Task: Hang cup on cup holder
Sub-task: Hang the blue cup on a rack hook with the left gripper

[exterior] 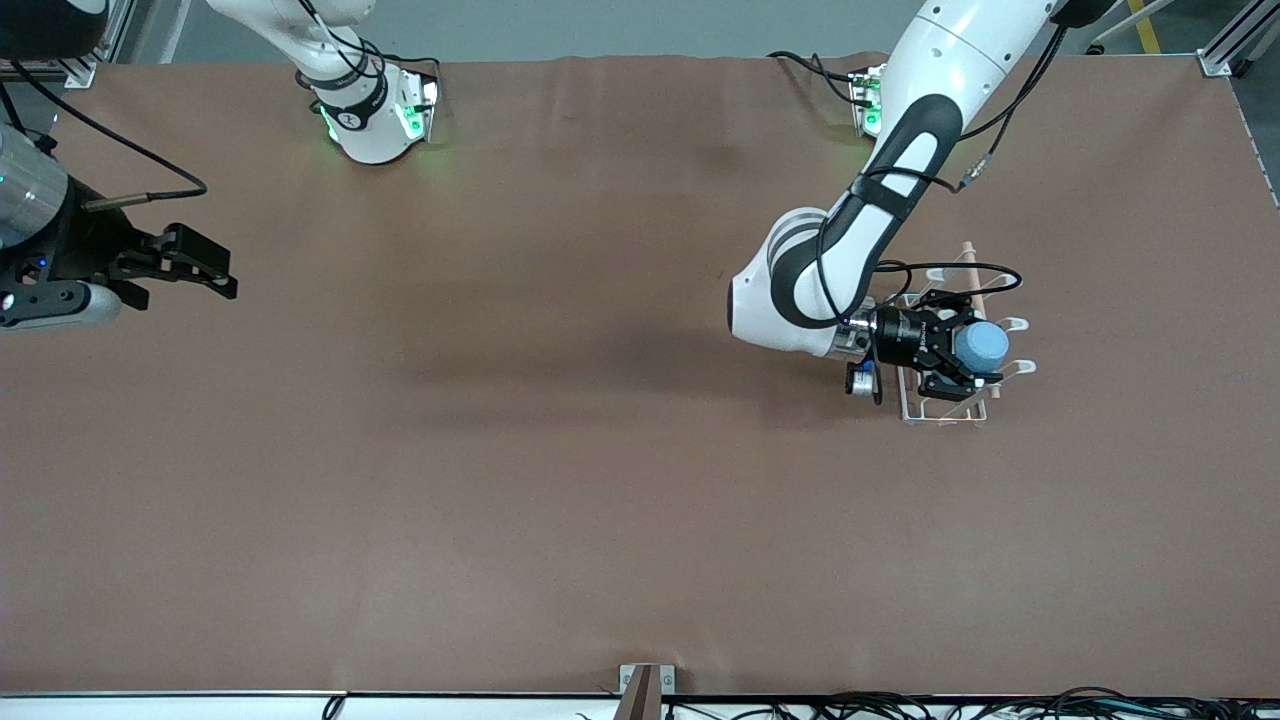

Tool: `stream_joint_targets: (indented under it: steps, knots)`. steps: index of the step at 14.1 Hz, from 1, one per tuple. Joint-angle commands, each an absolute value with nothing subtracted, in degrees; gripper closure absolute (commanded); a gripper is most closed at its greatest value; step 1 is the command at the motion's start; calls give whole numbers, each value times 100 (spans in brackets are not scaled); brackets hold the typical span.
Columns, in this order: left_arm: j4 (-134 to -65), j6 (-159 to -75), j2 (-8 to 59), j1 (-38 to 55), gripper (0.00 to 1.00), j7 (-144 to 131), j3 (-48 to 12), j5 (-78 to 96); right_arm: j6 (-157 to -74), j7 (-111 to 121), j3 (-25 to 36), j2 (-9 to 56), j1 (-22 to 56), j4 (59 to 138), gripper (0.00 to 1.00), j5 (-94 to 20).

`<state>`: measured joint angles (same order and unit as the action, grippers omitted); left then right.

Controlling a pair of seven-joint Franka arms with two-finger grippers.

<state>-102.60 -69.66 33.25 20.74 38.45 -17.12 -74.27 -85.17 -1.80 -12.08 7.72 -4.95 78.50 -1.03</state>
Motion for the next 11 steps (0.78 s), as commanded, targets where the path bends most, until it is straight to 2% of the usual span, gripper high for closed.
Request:
stream_joint_targets:
  steps: [1,3,6,7,8,9,10,11]
  knots:
    - [-10327,-6864,3392,2048,80,3753,-1749,-7559,-8220,-237,-1090,747,-396,7604,0,26]
    - [-10318,-6890,3480,2022,79,3753,-1758,-7559,-7807,-298,-1081,730,-352,7418,0,26]
    - [-10283,-6891,3700,2056,77,3455,-1758,-7559,-8014,-343,-775,589,-308,7479,0,-61]
    - [-10283,-6891,3718,2057,76,3376,-1758,-7559,-8077,-343,-669,476,-273,7636,0,-79]
    - [-10275,-6882,3753,2057,68,3279,-1758,-7550,-8138,-343,-624,362,-264,7829,0,-79]
    - [-10257,-6891,3788,2074,49,3148,-1758,-7541,-8234,-343,-598,221,-264,8031,0,-88]
    - [-10257,-6891,3797,2074,5,2938,-1767,-7506,-8322,-343,-589,133,-264,8164,0,-79]
    - [-10257,-6891,3797,2092,0,2779,-1767,-7497,-8332,-343,-519,71,-255,8235,0,-88]
